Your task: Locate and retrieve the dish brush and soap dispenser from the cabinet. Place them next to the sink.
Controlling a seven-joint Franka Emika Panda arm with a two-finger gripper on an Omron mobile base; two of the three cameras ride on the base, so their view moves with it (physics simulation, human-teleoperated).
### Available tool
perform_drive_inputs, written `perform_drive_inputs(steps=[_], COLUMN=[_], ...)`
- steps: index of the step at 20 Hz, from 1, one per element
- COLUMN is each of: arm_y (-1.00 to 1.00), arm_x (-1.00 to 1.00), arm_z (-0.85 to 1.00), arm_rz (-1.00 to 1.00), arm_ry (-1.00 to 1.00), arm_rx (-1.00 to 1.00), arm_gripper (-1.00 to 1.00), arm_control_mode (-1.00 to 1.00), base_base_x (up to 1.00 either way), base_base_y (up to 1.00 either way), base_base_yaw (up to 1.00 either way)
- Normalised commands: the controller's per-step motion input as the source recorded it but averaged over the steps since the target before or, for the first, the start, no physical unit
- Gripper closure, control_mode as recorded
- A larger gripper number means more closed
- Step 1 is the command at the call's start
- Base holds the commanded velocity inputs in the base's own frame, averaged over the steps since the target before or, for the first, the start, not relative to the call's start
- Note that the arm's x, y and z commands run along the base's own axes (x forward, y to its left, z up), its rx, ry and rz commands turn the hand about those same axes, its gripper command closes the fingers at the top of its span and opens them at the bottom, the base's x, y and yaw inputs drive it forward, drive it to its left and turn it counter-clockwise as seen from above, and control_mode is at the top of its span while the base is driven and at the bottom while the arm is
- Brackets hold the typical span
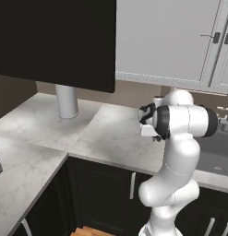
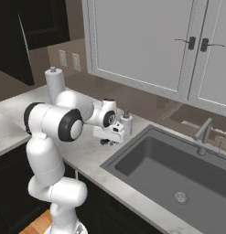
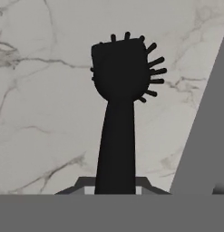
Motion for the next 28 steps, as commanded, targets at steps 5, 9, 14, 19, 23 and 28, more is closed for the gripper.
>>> perform_drive_inputs(steps=[5, 9, 14, 19, 23, 28], arm_y=[0.00, 0.00, 0.05, 0.08, 0.05, 0.00], arm_x=[0.12, 0.12, 0.07, 0.10, 0.08, 0.08], arm_z=[-0.34, -0.21, -0.16, -0.23, -0.16, -0.09], arm_rz=[0.00, 0.00, -0.01, -0.02, 0.00, 0.00], arm_ry=[0.00, -0.02, -0.04, -0.03, -0.08, -0.07], arm_rx=[0.00, 0.00, 0.00, 0.00, 0.00, 0.00], arm_gripper=[1.00, 1.00, 1.00, -1.00, -1.00, -1.00], arm_control_mode=[-1.00, -1.00, -1.00, -1.00, -1.00, -1.00], base_base_x=[0.00, 0.00, 0.00, 0.00, 0.00, 0.00], base_base_y=[0.00, 0.00, 0.00, 0.00, 0.00, 0.00], base_base_yaw=[0.00, 0.00, 0.00, 0.00, 0.00, 0.00])
